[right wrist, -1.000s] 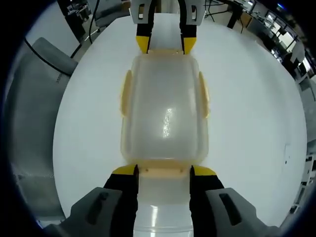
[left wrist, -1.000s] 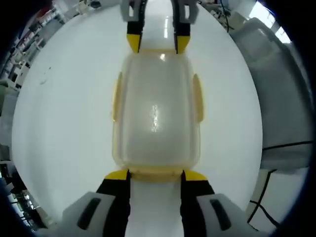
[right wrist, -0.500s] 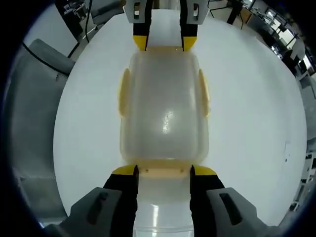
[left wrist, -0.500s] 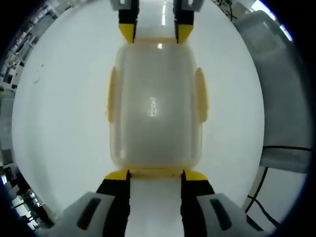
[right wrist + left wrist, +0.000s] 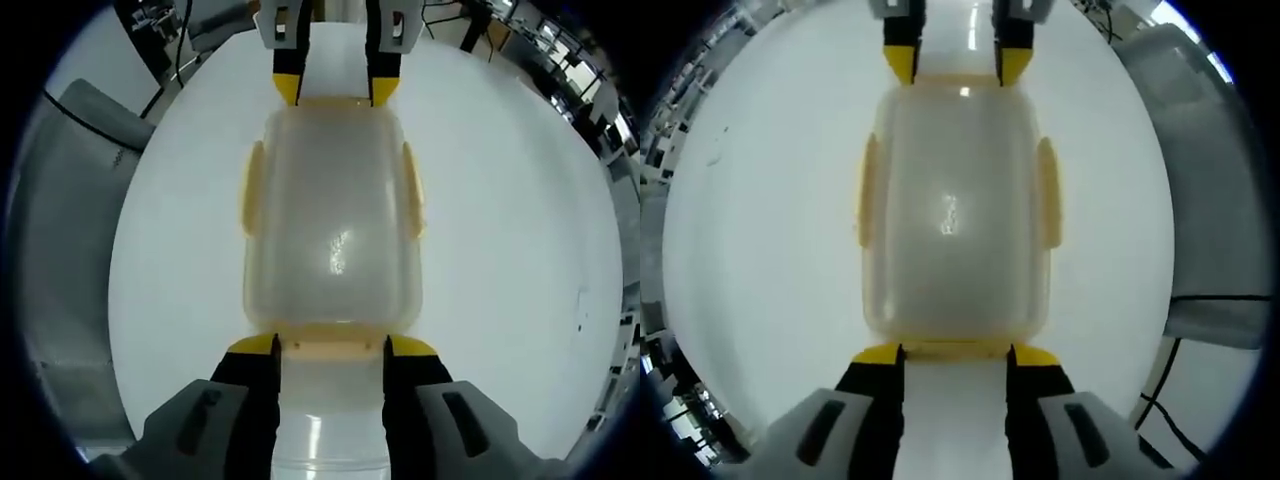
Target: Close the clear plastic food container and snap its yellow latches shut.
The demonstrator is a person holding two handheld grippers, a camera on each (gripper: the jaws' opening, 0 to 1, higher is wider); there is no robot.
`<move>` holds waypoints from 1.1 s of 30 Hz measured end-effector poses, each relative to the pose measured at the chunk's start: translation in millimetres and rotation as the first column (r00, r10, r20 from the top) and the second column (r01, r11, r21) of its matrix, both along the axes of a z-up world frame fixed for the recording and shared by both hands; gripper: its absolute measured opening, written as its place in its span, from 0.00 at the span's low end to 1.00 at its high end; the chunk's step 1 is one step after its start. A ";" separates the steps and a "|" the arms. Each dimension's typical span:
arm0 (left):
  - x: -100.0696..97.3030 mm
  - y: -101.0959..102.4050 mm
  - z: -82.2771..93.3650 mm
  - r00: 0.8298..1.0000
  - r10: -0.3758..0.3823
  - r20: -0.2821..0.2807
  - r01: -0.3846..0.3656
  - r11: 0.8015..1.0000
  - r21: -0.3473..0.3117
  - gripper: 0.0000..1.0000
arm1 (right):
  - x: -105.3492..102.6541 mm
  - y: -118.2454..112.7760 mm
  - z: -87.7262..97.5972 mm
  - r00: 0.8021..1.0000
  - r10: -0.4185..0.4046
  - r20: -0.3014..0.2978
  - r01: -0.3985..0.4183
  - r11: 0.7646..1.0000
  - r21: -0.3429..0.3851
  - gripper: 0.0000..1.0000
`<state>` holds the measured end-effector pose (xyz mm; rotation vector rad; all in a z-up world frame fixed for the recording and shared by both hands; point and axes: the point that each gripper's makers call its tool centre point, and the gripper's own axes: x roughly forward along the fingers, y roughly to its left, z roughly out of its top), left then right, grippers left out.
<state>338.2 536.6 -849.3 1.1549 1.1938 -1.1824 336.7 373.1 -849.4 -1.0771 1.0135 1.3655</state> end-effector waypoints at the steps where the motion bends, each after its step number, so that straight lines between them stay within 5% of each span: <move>1: -0.5 -0.3 -0.2 1.000 0.003 0.001 -0.003 1.000 0.006 0.34 | 0.0 0.0 0.1 1.000 -0.001 0.000 0.001 1.000 -0.003 0.36; 14: -2.2 8.1 1.2 1.000 0.000 0.004 0.000 0.997 0.072 0.34 | -4.1 6.5 3.7 0.998 -0.016 -0.067 0.022 0.995 0.094 0.36; 21: -4.0 5.1 9.3 1.000 0.023 0.004 -0.023 0.998 0.053 0.34 | -2.6 3.2 14.5 0.997 0.001 -0.073 0.009 0.991 0.136 0.36; 33: -11.4 8.1 39.9 0.999 0.053 0.015 -0.053 0.996 0.067 0.34 | -7.6 7.5 43.3 0.999 0.023 -0.045 -0.015 0.983 0.182 0.36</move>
